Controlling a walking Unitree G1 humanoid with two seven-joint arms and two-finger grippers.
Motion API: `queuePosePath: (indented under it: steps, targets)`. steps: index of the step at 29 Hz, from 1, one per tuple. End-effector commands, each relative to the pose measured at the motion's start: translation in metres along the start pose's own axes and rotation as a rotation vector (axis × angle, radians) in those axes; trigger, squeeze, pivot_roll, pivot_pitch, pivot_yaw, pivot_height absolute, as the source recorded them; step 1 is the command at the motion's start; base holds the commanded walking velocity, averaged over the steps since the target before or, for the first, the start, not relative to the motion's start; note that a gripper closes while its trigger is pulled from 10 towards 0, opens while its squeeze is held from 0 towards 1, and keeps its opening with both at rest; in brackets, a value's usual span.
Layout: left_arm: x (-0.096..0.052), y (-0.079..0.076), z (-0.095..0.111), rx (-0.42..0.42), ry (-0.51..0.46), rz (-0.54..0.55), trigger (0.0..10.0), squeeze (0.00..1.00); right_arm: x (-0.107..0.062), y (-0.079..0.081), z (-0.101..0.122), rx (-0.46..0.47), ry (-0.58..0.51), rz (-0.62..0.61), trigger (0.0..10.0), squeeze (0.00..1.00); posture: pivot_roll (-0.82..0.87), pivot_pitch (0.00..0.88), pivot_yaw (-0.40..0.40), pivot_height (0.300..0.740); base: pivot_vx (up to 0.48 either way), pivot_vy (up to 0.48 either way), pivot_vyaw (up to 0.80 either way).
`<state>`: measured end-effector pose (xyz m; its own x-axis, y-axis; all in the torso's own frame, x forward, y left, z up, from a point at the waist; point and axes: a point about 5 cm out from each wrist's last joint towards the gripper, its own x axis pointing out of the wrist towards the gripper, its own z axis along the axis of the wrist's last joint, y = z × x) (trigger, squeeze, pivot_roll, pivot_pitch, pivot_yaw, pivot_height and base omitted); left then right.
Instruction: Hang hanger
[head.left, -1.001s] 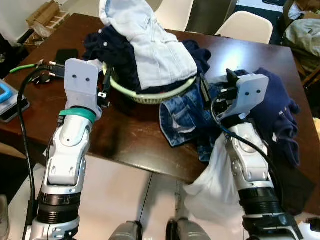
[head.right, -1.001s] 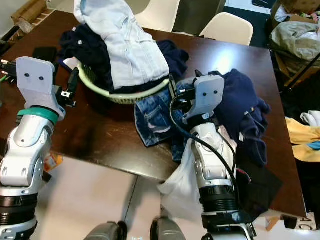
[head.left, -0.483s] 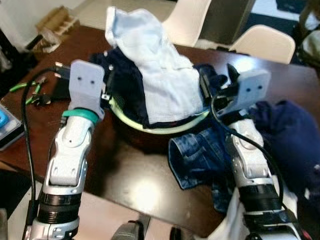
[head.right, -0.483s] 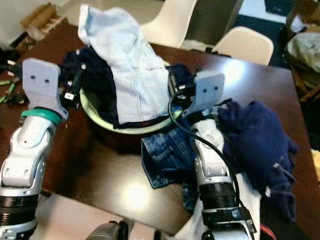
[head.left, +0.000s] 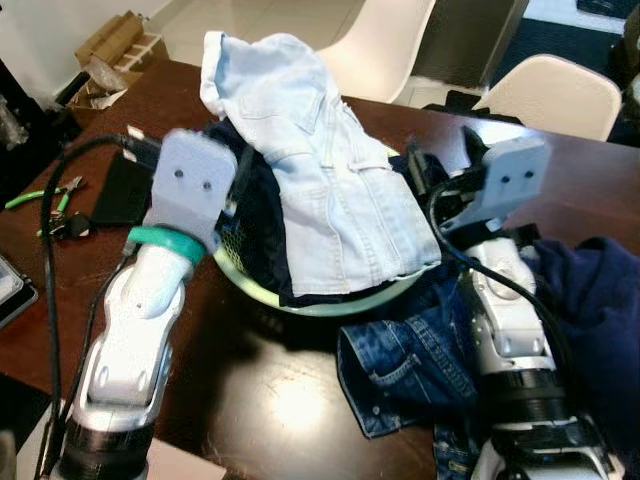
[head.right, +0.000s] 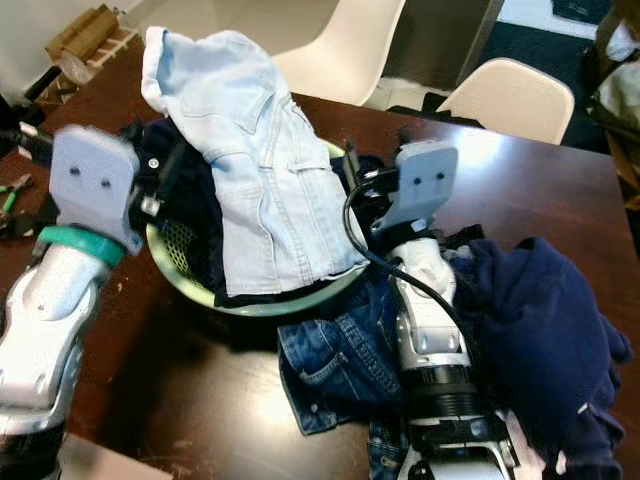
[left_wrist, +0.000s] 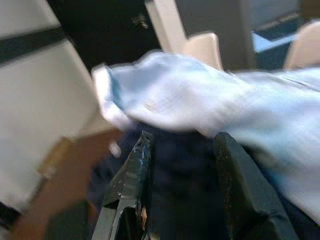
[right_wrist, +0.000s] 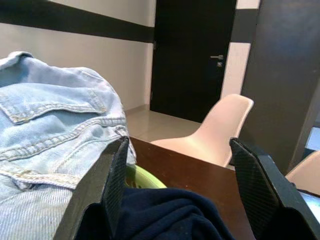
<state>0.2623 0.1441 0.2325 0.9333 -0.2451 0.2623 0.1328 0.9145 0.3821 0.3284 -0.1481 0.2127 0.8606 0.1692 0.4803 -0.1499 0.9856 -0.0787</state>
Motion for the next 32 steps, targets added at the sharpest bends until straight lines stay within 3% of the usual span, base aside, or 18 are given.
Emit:
queuePosePath:
  steps: [1,3,5,6,9,12,16,18,20,25,30,31,32]
  targets:
    - [-0.013,-0.005,-0.006,-0.059,0.064,-0.044,10.0,0.0,-0.002,0.004,-0.004,0.015,0.016,0.011,10.0,0.0,0.08,0.073,0.064,0.74,0.0,0.0,0.0]
    - [-0.016,-0.006,-0.01,-0.081,0.087,-0.043,10.0,0.0,-0.002,0.005,-0.004,0.018,0.016,0.015,10.0,0.0,0.08,0.073,0.064,0.74,0.0,0.0,0.0]
    - [-0.018,-0.002,-0.021,-0.111,0.132,0.006,10.0,0.0,-0.002,0.006,-0.004,0.019,0.017,0.019,10.0,0.0,0.08,0.073,0.064,0.74,0.0,0.0,0.0]
    - [-0.016,0.009,-0.036,-0.133,0.185,0.105,10.0,0.0,-0.002,0.006,-0.004,0.02,0.016,0.021,10.0,0.0,0.07,0.078,0.056,0.74,0.0,0.0,0.0]
    - [-0.014,0.015,-0.042,-0.133,0.2,0.147,10.0,0.0,-0.001,0.006,-0.004,0.02,0.016,0.021,10.0,0.0,0.07,0.078,0.056,0.74,0.0,0.0,0.0]
    - [0.005,0.032,-0.048,-0.061,0.184,0.204,10.0,0.0,-0.001,0.005,-0.004,0.018,0.016,0.018,10.0,0.0,0.06,0.078,0.054,0.74,0.0,0.0,0.0]
    - [0.016,0.04,-0.047,-0.062,0.177,0.204,10.0,0.0,-0.002,0.005,-0.003,0.015,0.015,0.018,10.0,0.0,0.06,0.077,0.057,0.74,0.0,0.0,0.0]
    - [0.021,0.042,-0.048,-0.095,0.181,0.191,10.0,0.0,-0.002,0.005,-0.003,0.015,0.014,0.016,10.0,0.0,0.05,0.078,0.057,0.74,0.0,0.0,0.0]
    - [0.028,0.04,-0.05,-0.189,0.198,0.146,10.0,0.0,-0.003,0.005,-0.003,0.016,0.014,0.014,10.0,0.0,0.05,0.084,0.057,0.74,0.0,0.0,0.0]
    - [0.033,0.037,-0.048,-0.287,0.188,0.113,10.0,0.0,-0.004,0.006,-0.002,0.018,0.013,0.016,10.0,0.0,0.04,0.091,0.057,0.74,0.0,0.0,0.0]
    - [0.035,0.037,-0.048,-0.317,0.176,0.124,10.0,0.0,-0.004,0.006,-0.002,0.019,0.013,0.017,10.0,0.0,0.04,0.096,0.055,0.74,0.0,0.0,0.0]
    - [0.037,0.042,-0.05,-0.331,0.177,0.174,10.0,0.2,-0.004,0.006,-0.002,0.019,0.014,0.018,10.0,0.0,0.04,0.1,0.051,0.74,0.0,0.0,0.0]
    - [0.037,0.042,-0.05,-0.331,0.177,0.174,10.0,0.2,-0.004,0.006,-0.002,0.019,0.014,0.018,10.0,0.0,0.04,0.1,0.051,0.74,0.0,0.0,0.0]
